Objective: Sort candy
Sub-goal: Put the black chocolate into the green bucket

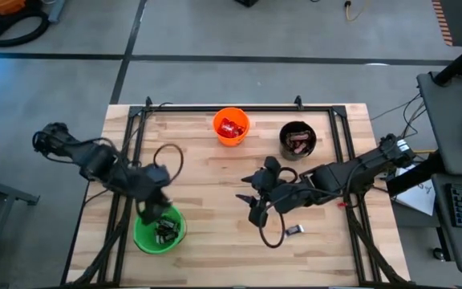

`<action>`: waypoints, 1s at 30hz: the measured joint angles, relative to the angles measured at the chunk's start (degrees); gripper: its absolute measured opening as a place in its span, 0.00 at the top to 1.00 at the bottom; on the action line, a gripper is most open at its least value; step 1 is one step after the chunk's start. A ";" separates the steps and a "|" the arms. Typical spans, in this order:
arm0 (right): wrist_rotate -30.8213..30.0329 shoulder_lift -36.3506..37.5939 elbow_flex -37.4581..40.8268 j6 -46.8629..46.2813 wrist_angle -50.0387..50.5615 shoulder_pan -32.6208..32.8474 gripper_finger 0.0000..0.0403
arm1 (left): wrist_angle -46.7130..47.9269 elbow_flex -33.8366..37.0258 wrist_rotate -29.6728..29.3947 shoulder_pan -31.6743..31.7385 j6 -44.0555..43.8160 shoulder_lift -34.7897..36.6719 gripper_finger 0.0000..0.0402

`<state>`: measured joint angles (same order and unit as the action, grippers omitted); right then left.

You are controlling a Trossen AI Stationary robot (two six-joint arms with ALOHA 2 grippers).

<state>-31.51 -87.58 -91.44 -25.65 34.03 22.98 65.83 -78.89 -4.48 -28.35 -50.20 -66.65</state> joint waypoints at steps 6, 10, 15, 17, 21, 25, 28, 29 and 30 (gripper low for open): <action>-0.01 -0.60 0.00 0.00 0.06 0.00 0.44 | 9.44 -2.37 5.18 -4.48 -1.08 -5.41 1.00; 0.00 -0.67 0.00 -0.31 0.37 0.00 0.44 | 9.70 -0.27 5.28 -5.30 1.39 -9.28 1.00; 0.07 -0.66 0.00 -1.06 1.82 0.00 0.44 | 10.00 0.93 5.37 -5.25 2.66 -14.55 0.95; 0.07 -0.64 0.00 -1.43 2.28 0.00 0.44 | 10.04 0.88 6.66 -5.25 4.18 -16.47 0.92; 0.99 -0.62 0.00 -2.83 3.14 0.00 0.44 | 10.18 0.03 8.30 -5.27 5.85 -19.30 0.86; 8.10 -0.04 0.00 -9.94 8.20 -0.09 0.44 | 10.32 -1.41 8.51 -5.27 6.88 -20.71 0.79; 17.26 0.28 0.00 -20.93 15.94 -0.13 0.44 | 10.67 -3.55 8.50 -5.27 7.72 -20.99 0.74; 20.27 0.28 0.00 -24.87 19.03 -0.13 0.44 | 10.63 -4.55 8.33 -5.27 7.98 -20.97 0.73; 23.20 0.28 0.00 -28.71 22.23 0.02 0.44 | 10.61 -5.70 8.07 -5.27 8.41 -20.94 0.72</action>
<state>-8.30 -87.31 -91.44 -54.36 56.26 23.01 76.44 -84.59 3.59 -33.63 -41.79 -87.59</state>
